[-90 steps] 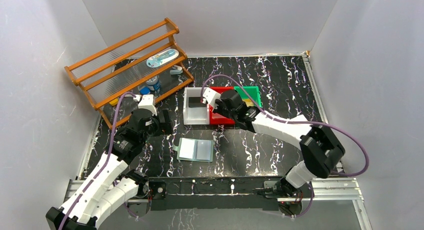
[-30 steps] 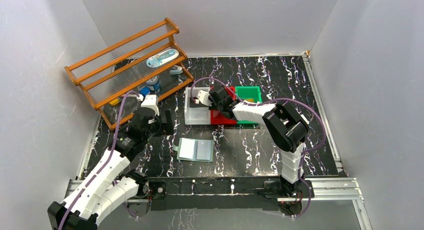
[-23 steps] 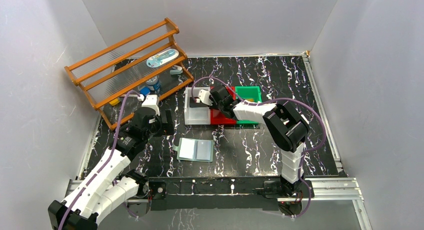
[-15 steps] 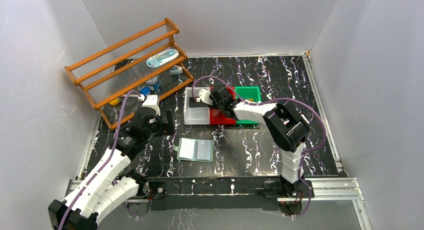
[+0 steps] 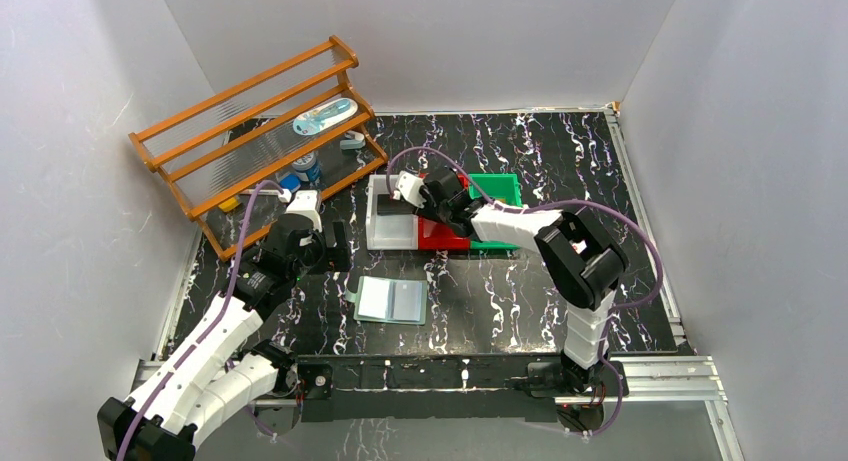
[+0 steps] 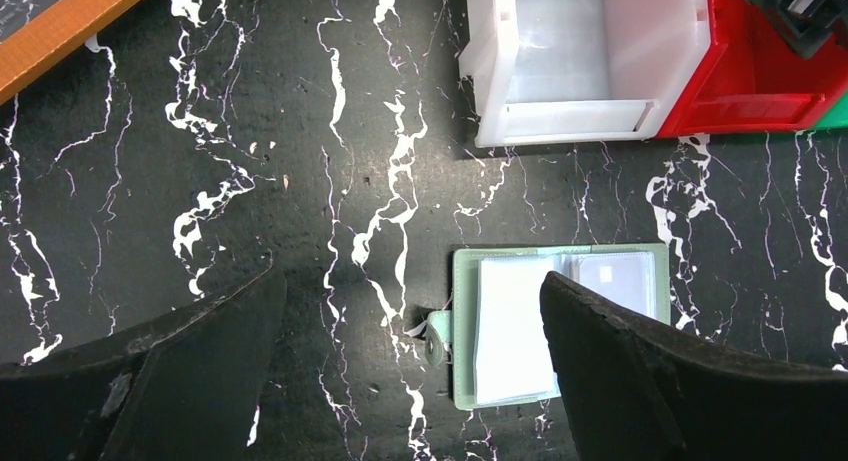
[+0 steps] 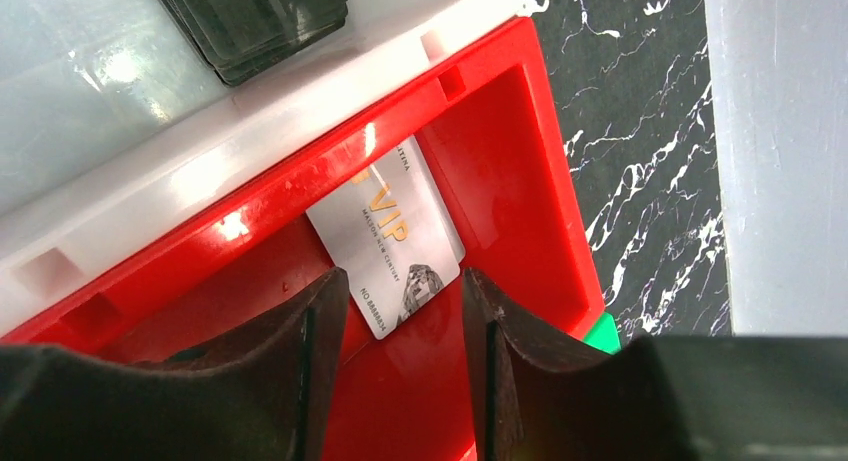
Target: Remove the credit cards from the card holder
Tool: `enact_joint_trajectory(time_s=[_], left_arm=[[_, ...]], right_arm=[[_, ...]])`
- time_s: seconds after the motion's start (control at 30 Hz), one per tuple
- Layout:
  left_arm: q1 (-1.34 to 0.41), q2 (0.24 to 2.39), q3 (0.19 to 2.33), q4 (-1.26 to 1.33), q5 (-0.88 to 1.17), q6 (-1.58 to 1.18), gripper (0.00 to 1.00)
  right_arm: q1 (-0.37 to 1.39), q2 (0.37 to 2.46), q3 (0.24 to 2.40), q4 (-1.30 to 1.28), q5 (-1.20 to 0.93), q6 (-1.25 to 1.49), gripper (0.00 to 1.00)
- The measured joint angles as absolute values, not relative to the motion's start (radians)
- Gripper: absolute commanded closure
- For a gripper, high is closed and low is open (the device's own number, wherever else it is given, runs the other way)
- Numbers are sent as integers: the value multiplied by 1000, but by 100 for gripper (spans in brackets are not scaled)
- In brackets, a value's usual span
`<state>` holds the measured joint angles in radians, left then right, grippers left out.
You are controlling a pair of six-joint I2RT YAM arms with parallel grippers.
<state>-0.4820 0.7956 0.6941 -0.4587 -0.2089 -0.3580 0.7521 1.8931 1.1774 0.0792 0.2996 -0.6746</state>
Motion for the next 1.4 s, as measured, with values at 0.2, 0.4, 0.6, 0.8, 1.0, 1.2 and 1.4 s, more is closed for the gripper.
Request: enact_joint_trajectory(time_s=[0.2, 0.4, 0.6, 0.8, 1.0, 1.2, 1.4], left_arm=[[-482, 796, 694, -459, -199, -354, 2], [-482, 791, 694, -461, -201, -351, 2], [-482, 778, 694, -462, -202, -351, 2], [-482, 778, 694, -466, -202, -351, 2], [-482, 776, 694, -471, -202, -351, 2], [-482, 776, 694, -472, -202, -351, 2], [-482, 776, 694, -472, -202, -351, 2]], right_arm=[[751, 1842, 1166, 77, 292, -537, 50], [746, 1790, 1192, -17, 275, -165, 55], [745, 1786, 1241, -155, 261, 187, 55], [743, 1840, 1325, -281, 286, 361, 55], [736, 1921, 1365, -341, 302, 439, 55], [734, 1983, 1421, -353, 342, 469, 56], [734, 2032, 1449, -360, 398, 495, 55]])
